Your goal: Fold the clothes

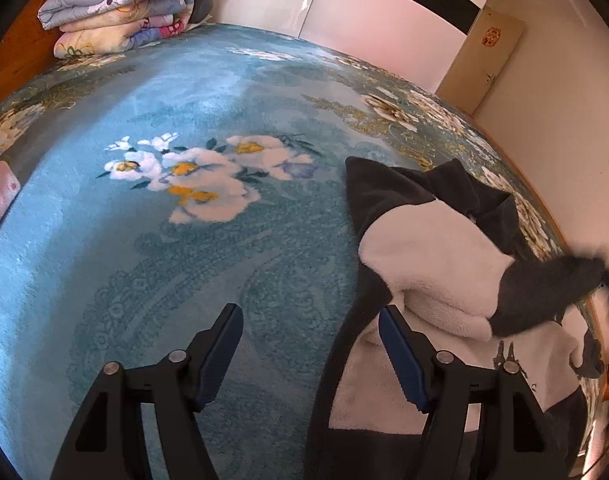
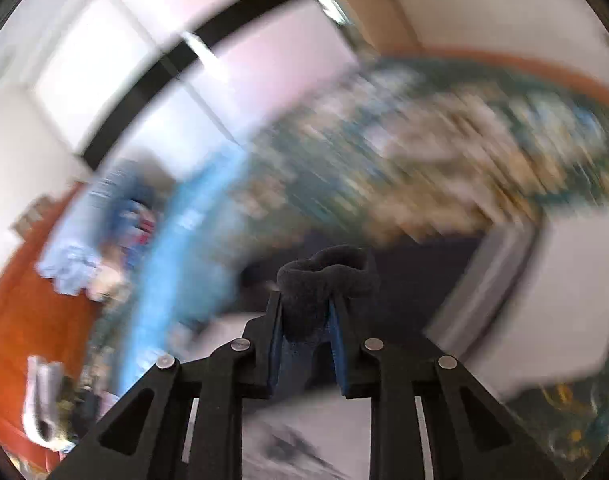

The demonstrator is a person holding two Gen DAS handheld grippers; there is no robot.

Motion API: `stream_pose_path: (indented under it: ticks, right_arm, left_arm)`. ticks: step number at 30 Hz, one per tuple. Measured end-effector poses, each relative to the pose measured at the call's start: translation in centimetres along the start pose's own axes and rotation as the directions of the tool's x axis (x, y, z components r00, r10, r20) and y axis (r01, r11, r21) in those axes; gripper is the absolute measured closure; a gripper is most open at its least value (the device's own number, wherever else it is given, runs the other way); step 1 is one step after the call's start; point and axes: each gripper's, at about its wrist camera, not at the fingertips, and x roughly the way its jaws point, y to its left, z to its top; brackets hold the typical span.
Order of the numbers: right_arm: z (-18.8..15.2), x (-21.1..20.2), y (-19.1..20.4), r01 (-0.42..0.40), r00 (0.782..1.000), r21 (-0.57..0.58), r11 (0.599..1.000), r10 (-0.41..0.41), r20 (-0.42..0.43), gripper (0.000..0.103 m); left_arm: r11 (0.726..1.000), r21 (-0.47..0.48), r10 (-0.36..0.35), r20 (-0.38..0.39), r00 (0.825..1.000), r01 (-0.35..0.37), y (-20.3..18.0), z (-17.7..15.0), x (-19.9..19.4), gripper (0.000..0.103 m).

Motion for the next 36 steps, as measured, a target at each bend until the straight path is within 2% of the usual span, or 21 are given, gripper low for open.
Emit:
stream_pose_path:
  ticks: [2,4,11,15,17,18,22,25,28,31,34,36]
  right_arm:
    - [-1.5,1.3,-3.5,0.03,0.998,0.078,0.997,-0.026,-0.057,0.08]
    - [-2.1,1.3,-5.0,0.014,0.998,0.108,0.994,-0.008,-0.059,0.08]
    - [-2.1,2.4,-5.6,0.041,0.996,0.077,0.996,-0.034,-0.087,0.08]
    - [-2.5,1.8,-6.3,0.007,0.995,0.087,0.996,0.002,-0.102,0.08]
    - [-2.5,1.2,-6.6,-0.014,0.994,0.09,0.996,0.024,-0.104,0.07]
    - [-2.2,0.4,-6.6,-0.024,0.995,0.084,0.996,0.032,-0.095,0.061]
    - [-1.2,-4.0,-8.3,-0.047,0.999,0.072,0.996,0.049,-0.015,0.056]
    - [-0.6,-8.2,-12.2,0.014,0.997,0.098,0.995,-0.02,0.069,0.055]
    - [-0.7,-12.5,-18.0,0.094,0.983,0.203,0.975,-0.123,0.134,0.055]
    - [-1.2,-16.0,-24.0,0.162,0.956,0.355,0.921,-0.235,0.174,0.055]
    - [-1.0,-17.6,-28.5,0.144,0.942,0.479,0.866,-0.268,0.201,0.055]
    - [-0.5,-17.4,-30.2,0.149,0.937,0.51,0.847,-0.285,0.2,0.055]
  left_arm:
    - [1.0,0.01,0.002,-0.004,1.0,-0.002,-0.3,0.0,0.1,0.029]
    - [1.0,0.022,0.009,-0.009,1.0,-0.008,-0.7,-0.1,0.3,0.029]
    - [0.999,0.046,0.026,-0.026,0.999,-0.025,-1.7,-0.3,0.7,0.029]
    - [0.998,0.051,0.035,-0.029,0.999,-0.034,-1.8,-0.3,0.5,0.029]
    - [0.998,0.057,0.042,-0.019,0.999,-0.041,-1.8,-0.2,0.1,0.029]
    - [0.997,0.059,0.045,-0.016,0.999,-0.043,-1.8,-0.2,0.0,0.029]
    - [0.997,0.063,0.039,-0.012,0.999,-0.038,-1.3,-0.3,-0.8,0.029]
    - [0.996,0.07,0.047,-0.004,0.999,-0.046,-1.0,-0.3,-1.3,0.029]
    - [0.997,0.058,0.059,0.007,0.998,-0.059,-0.3,-0.2,-1.9,0.029]
    - [0.997,0.032,0.072,0.02,0.997,-0.072,0.2,-0.1,-2.3,0.029]
    - [0.995,0.029,0.091,0.024,0.996,-0.091,0.0,0.0,-2.3,0.029]
    - [0.995,0.035,0.092,0.02,0.996,-0.093,-0.4,-0.1,-2.3,0.029]
